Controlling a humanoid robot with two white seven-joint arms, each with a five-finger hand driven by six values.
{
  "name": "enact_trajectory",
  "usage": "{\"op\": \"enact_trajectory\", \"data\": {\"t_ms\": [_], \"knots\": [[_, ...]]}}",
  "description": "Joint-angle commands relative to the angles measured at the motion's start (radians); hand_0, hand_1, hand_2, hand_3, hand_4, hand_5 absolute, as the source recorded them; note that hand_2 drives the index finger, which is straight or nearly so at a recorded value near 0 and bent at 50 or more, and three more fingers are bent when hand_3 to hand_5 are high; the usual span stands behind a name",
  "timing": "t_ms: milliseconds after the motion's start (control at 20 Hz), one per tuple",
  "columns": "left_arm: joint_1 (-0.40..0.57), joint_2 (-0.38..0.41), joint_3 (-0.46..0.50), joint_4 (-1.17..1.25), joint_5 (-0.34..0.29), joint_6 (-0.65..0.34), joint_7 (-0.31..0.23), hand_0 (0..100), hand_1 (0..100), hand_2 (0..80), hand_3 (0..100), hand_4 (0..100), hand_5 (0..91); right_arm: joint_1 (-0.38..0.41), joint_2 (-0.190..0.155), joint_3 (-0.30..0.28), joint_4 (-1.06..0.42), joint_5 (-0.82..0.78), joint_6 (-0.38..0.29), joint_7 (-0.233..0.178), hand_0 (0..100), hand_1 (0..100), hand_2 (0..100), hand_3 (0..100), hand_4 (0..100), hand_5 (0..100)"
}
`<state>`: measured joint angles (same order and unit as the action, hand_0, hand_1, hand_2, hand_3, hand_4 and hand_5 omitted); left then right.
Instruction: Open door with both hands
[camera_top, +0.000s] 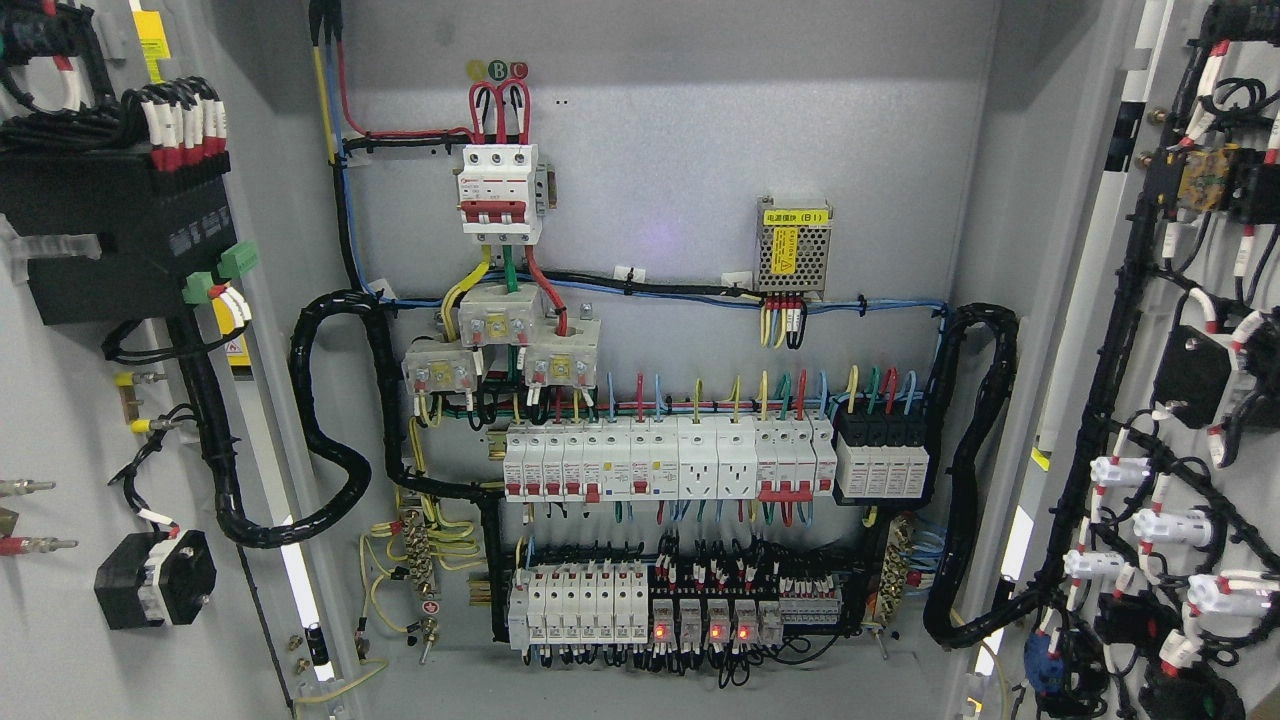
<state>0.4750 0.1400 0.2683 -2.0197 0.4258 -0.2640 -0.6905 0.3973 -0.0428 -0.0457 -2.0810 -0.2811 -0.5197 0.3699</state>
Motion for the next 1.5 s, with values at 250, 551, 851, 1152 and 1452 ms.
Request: {"op": "enact_trajectory", "data": {"t_ms": [250, 551, 851, 1152, 1452], "knots": [[0.030, -0.040, 0.186, 0.019, 0.103, 0.026, -0.004, 12, 56, 0.0, 0, 0, 0.0, -0.005, -0.077, -0.128, -0.004, -0.110, -0.002, 0.001, 0, 50, 4, 0, 0, 0], [-0.008, 0.003, 0.229, 0.081, 0.140, 0.057, -0.006, 12, 56, 0.0, 0, 0, 0.0, 0.011, -0.081, -0.174, -0.001, -0.184, -0.002, 0.001, 0, 50, 4, 0, 0, 0], [-0.094, 0.032, 0.295, 0.168, 0.154, 0.074, -0.063, 12, 56, 0.0, 0, 0, 0.0, 0.023, -0.083, -0.227, 0.009, -0.240, 0.000, 0.001, 0, 50, 4, 0, 0, 0], [-0.124, 0.041, 0.357, 0.213, 0.254, 0.129, -0.063, 12, 56, 0.0, 0, 0, 0.0, 0.060, -0.114, -0.273, 0.021, -0.240, -0.003, 0.004, 0, 50, 4, 0, 0, 0], [-0.125, 0.072, 0.399, 0.260, 0.294, 0.134, -0.064, 12, 56, 0.0, 0, 0, 0.0, 0.069, -0.132, -0.306, 0.025, -0.285, -0.025, 0.006, 0, 50, 4, 0, 0, 0]]}}
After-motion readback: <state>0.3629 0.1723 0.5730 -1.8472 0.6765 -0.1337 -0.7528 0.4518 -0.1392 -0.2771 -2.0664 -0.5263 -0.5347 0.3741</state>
